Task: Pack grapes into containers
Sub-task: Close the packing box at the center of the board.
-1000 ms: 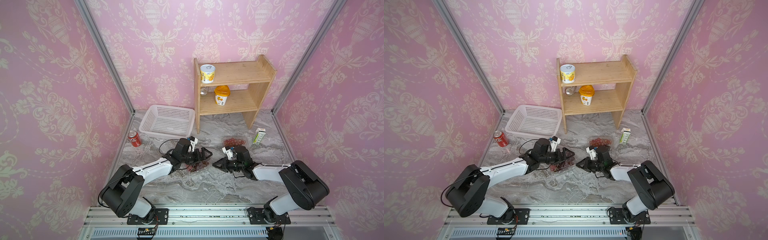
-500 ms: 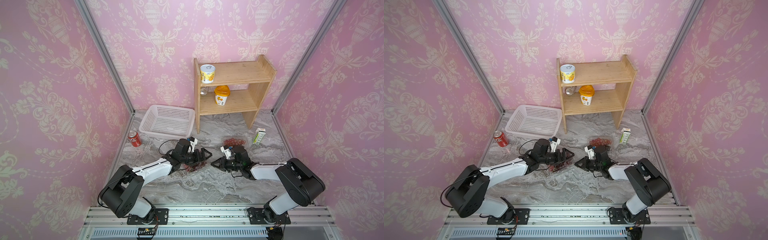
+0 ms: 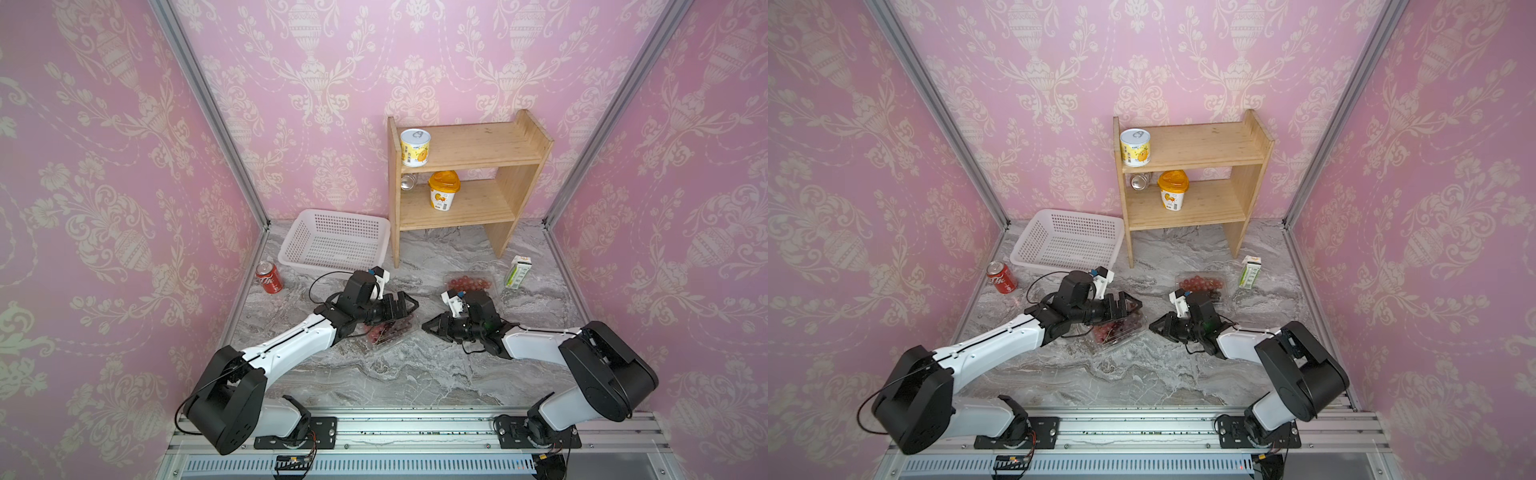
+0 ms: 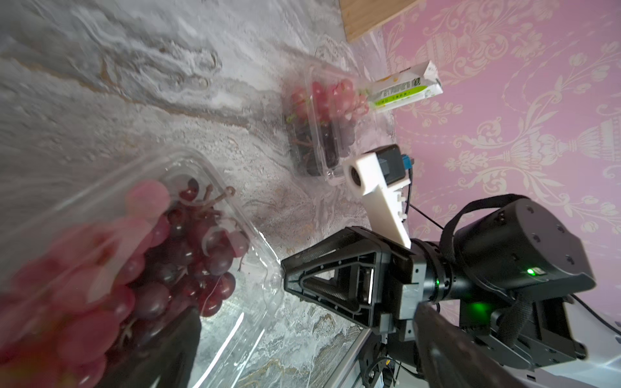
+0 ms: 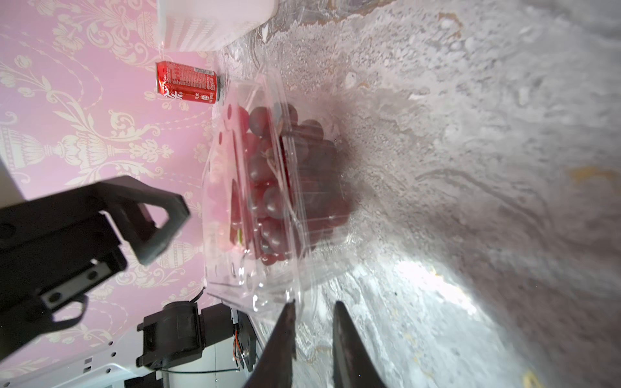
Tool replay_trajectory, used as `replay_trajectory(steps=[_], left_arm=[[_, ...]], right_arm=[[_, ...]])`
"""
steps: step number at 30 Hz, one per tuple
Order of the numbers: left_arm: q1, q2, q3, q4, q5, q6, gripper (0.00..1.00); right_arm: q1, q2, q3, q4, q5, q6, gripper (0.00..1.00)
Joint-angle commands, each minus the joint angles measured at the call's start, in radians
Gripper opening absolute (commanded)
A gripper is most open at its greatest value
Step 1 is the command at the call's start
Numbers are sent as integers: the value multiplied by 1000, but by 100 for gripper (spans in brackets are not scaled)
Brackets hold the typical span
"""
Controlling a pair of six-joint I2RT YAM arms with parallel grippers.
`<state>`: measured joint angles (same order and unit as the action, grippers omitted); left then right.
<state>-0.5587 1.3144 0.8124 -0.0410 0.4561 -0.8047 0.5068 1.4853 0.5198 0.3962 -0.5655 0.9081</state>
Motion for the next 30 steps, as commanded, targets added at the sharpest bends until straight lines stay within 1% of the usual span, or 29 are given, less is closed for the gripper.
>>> replay_trajectory(steps=[1, 2, 4, 7, 9, 11, 12, 15, 17, 21, 25, 30], left_arm=[[75, -93, 50, -162, -41, 89, 99], [98, -110, 46, -175, -30, 84, 99], [145, -154, 11, -189, -25, 62, 99], [178, -218, -71, -220, -64, 14, 99], [187, -257, -163, -220, -74, -15, 99], [193, -310, -224, -204, -73, -57, 99], [196, -341, -255, -199, -79, -74, 99], [204, -444, -313, -238, -146, -102, 99], [220, -466, -358, -211, -132, -127, 99], [227, -388, -409, -84, -68, -181, 99], [227, -282, -407, 39, -18, -203, 99], [222, -104, -356, 164, 37, -191, 99]], right_arm=[[6, -103, 48, -219, 89, -91, 35], [7, -125, 56, -250, 102, -103, 39], [11, -155, 80, -317, 114, -132, 50], [29, -169, 134, -409, 146, -186, 70], [52, -168, 193, -484, 174, -239, 76], [80, -160, 256, -540, 189, -284, 83], [95, -148, 294, -566, 181, -303, 84], [139, -104, 384, -617, 163, -377, 90], [145, -68, 418, -625, 153, -390, 93], [145, -4, 470, -625, 144, -400, 100], [146, 46, 509, -615, 121, -393, 100], [147, 89, 534, -622, 128, -394, 100]])
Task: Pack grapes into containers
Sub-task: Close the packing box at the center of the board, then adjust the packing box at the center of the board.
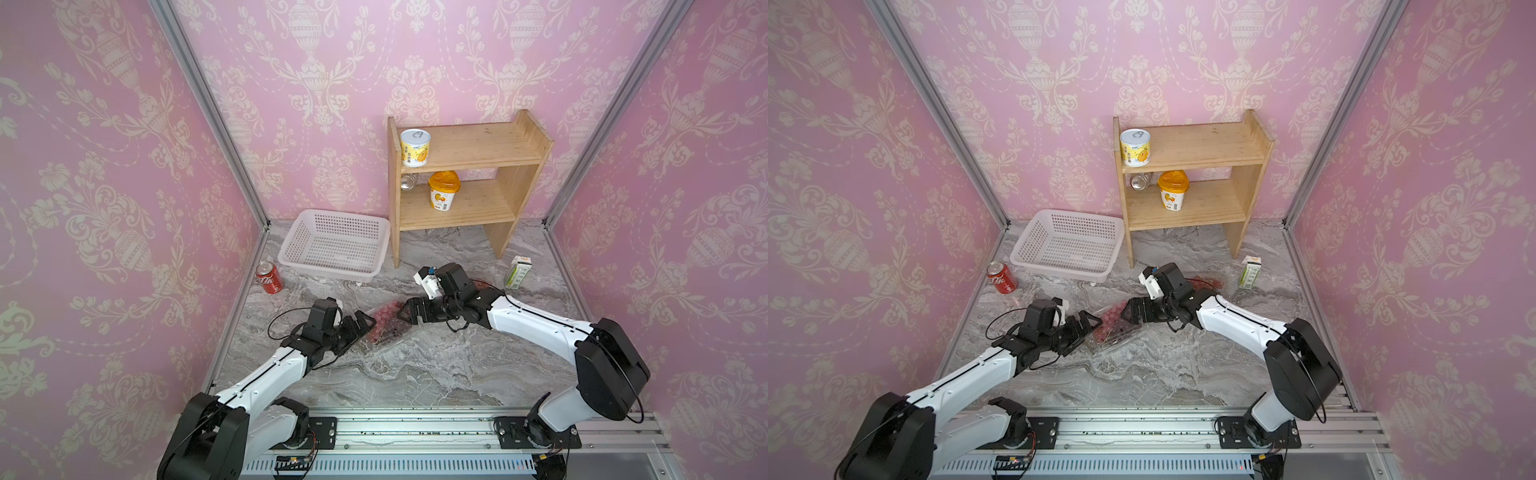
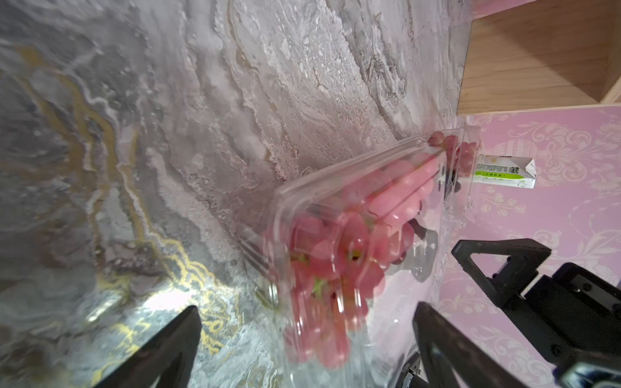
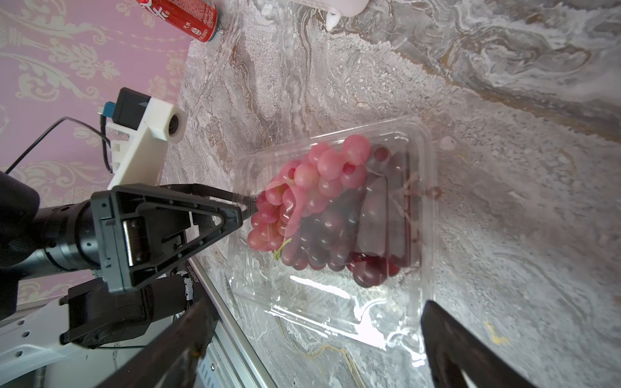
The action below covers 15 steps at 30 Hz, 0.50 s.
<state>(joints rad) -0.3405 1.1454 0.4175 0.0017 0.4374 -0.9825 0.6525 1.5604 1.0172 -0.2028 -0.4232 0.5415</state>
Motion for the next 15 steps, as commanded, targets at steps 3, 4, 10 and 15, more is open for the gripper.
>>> replay_trajectory(steps=[3, 4, 10, 15], left_arm=[[-4, 175, 95, 193, 87, -16, 99], [-8, 204, 114, 211, 92, -15, 99], [-46, 361, 273, 255, 105, 8, 99], [-61, 470, 421, 283, 120, 2, 99]], right_arm=[[0, 17, 42, -41, 11, -38, 100], [-1, 16, 42, -43, 16, -40, 100], [-4, -11, 36, -74, 57, -60, 100], [-10, -58, 15, -86, 77, -67, 100]])
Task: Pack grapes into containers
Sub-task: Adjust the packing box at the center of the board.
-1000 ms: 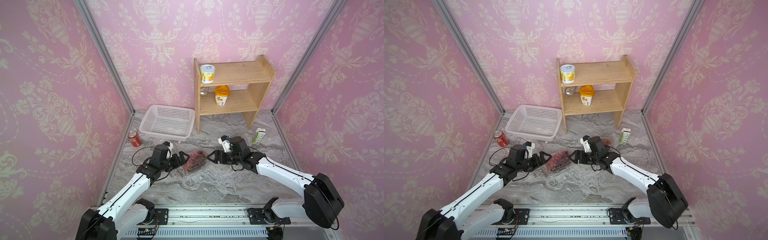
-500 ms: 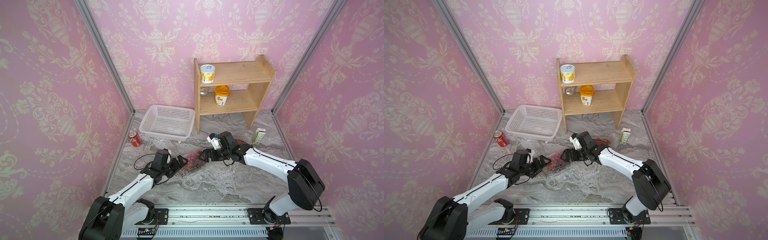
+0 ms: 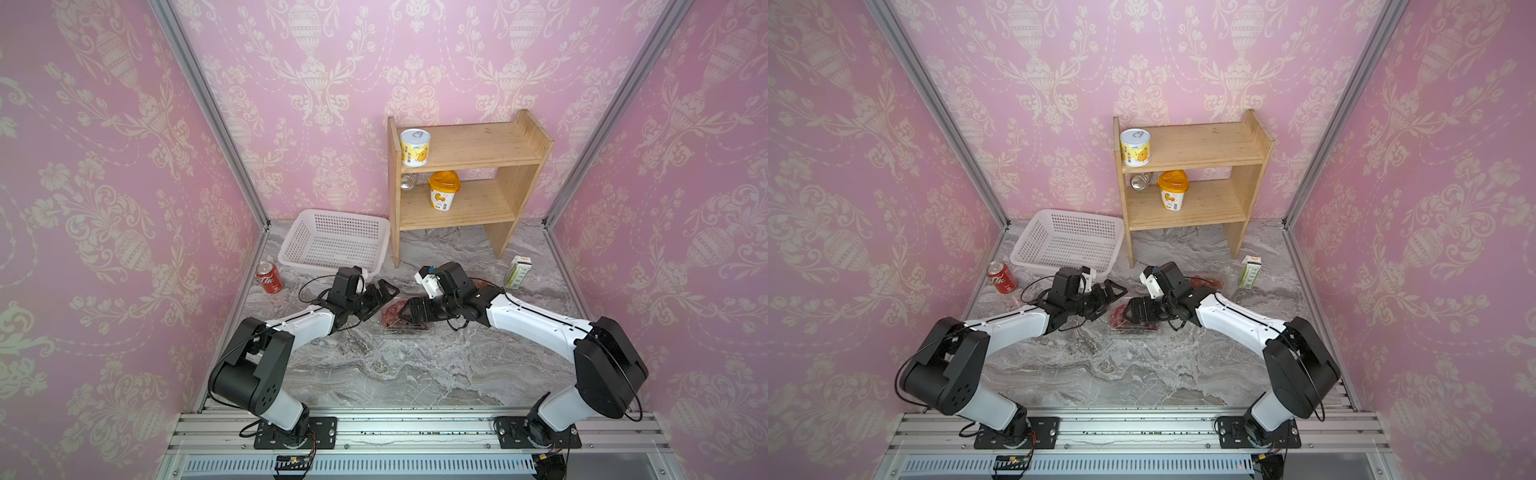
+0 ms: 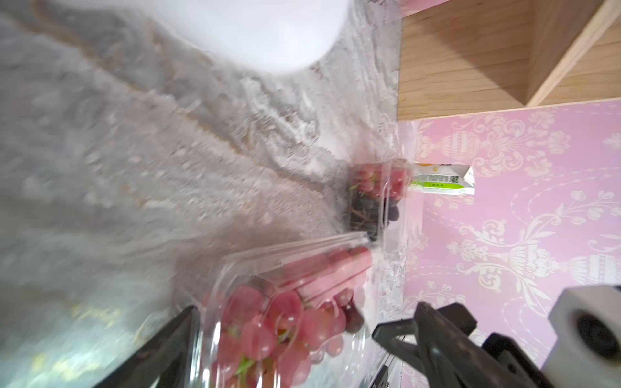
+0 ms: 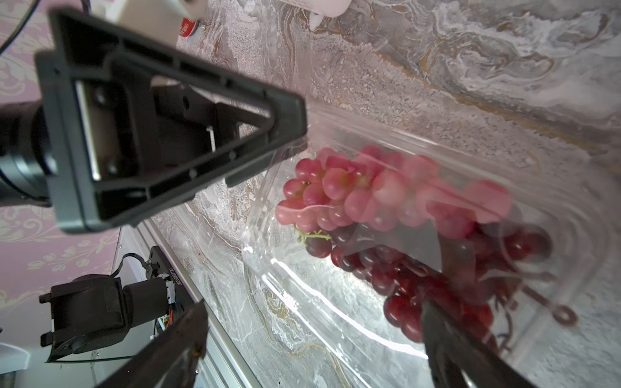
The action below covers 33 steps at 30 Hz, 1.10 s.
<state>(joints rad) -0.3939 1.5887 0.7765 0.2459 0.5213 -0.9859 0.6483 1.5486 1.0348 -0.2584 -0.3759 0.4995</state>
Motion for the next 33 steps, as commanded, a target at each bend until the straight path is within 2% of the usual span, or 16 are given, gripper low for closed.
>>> replay_trajectory(steps=[1, 4, 8, 11, 15, 16, 20, 29, 33], left_arm=[[-3, 21, 72, 21, 31, 17, 99], [38, -49, 56, -80, 4, 55, 99], [165, -246, -80, -187, 10, 65, 99], [185, -371, -156, -251, 14, 77, 98], [186, -427, -269, -186, 88, 2, 83], [187, -433, -300, -153, 102, -23, 78], [184, -431, -379, -60, 133, -83, 70], [107, -295, -398, 144, 165, -132, 70], [76, -211, -401, 266, 175, -172, 63]], right_arm=[[-6, -48, -1, -37, 32, -29, 100], [-8, -76, -15, -26, 37, -30, 100], [-13, -84, -4, -5, 21, -26, 100], [-16, -40, 38, 9, 2, -22, 100], [-15, 57, 121, 21, -22, -10, 100], [-15, 87, 158, 20, -31, -9, 100], [-15, 177, 249, 14, -47, 0, 100], [-7, 252, 301, 5, -60, -10, 100], [1, 246, 277, 23, -76, -10, 100]])
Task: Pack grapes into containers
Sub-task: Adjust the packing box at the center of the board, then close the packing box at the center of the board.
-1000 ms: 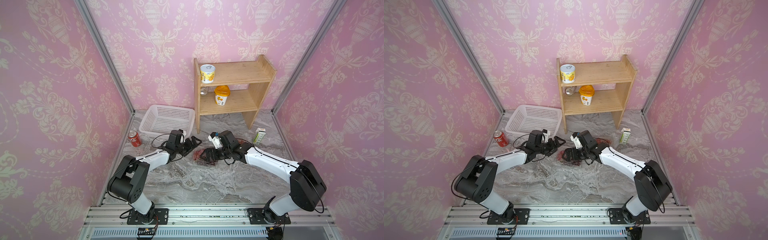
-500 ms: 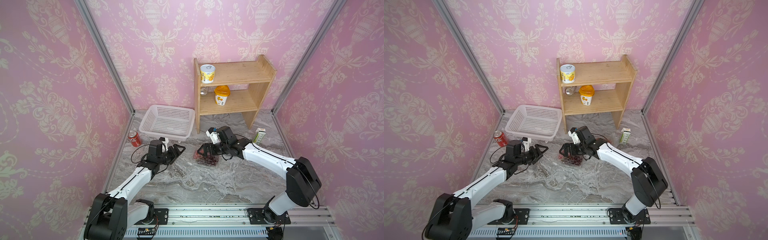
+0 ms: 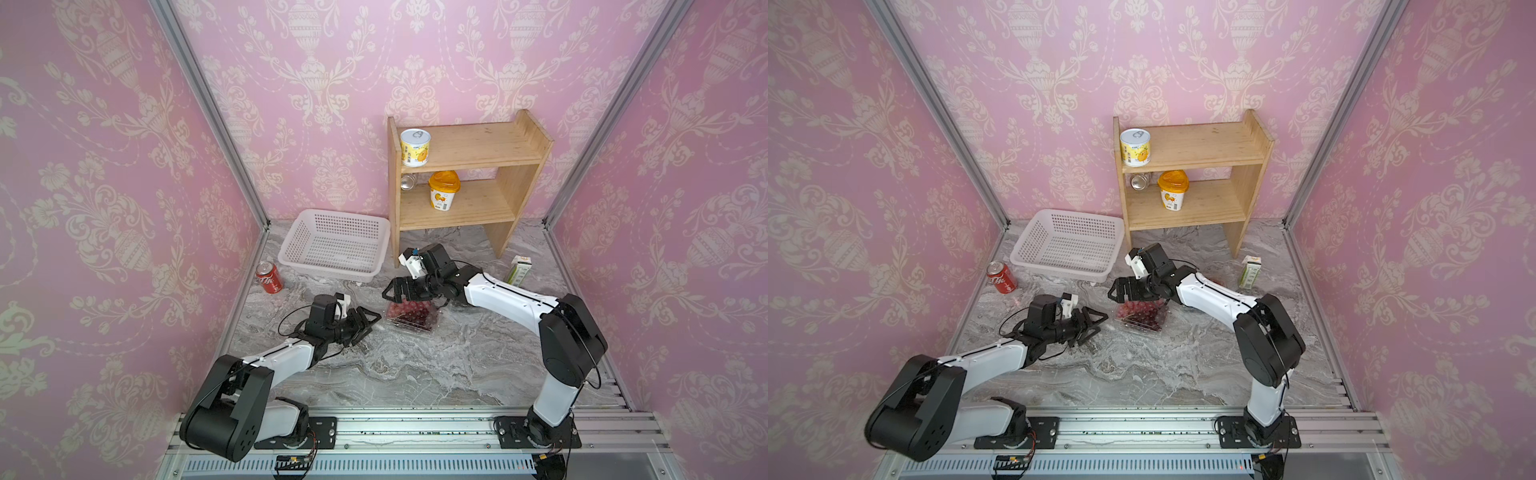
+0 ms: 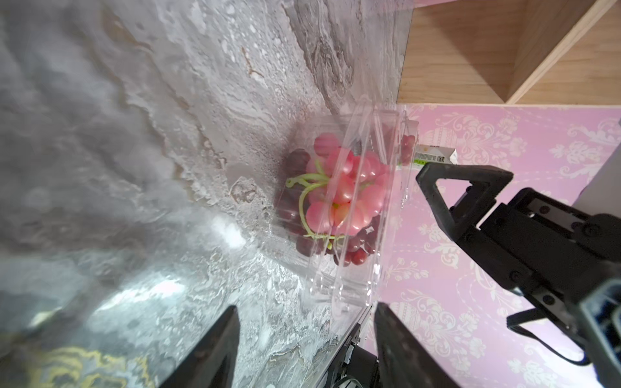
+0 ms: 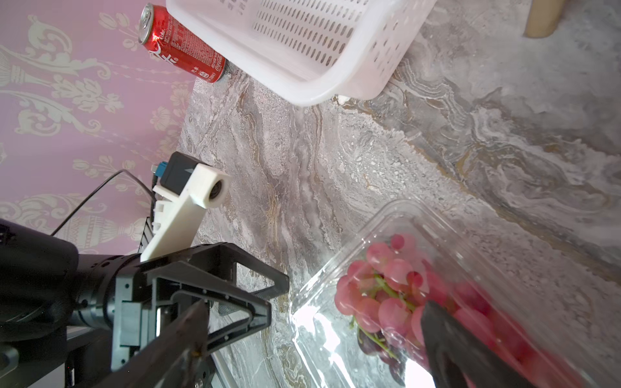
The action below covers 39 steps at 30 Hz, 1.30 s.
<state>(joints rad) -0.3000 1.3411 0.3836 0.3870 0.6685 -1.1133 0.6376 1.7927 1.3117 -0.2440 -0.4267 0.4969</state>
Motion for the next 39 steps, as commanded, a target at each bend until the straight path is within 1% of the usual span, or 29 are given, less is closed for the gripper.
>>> replay_trajectory(steps=[1, 4, 9, 11, 12, 15, 16, 20, 24, 39], left_arm=[[-23, 47, -10, 135, 23, -46, 62], [-29, 56, -19, 144, 8, -43, 54], [-36, 79, -23, 166, 0, -41, 52], [-37, 92, -26, 187, -3, -49, 49], [-39, 101, -27, 198, -3, -51, 47], [-41, 126, -30, 235, 3, -65, 35], [-41, 130, -32, 243, 3, -68, 33], [-42, 120, -44, 242, 2, -70, 30], [-41, 101, -51, 229, -4, -61, 30], [-68, 179, -31, 341, -24, -101, 30]], right_arm=[[13, -1, -8, 16, -28, -5, 100], [14, -3, -22, 25, -33, -1, 100], [16, 5, -30, 35, -40, 3, 100], [16, 6, -29, 34, -37, 5, 100], [16, 5, -28, 34, -36, 4, 100], [16, 8, -29, 32, -34, 4, 100], [16, 8, -27, 31, -31, 4, 99], [16, 4, -28, 31, -28, 4, 99], [16, -3, -33, 24, -27, 2, 99], [15, -9, -50, 32, -25, 6, 99]])
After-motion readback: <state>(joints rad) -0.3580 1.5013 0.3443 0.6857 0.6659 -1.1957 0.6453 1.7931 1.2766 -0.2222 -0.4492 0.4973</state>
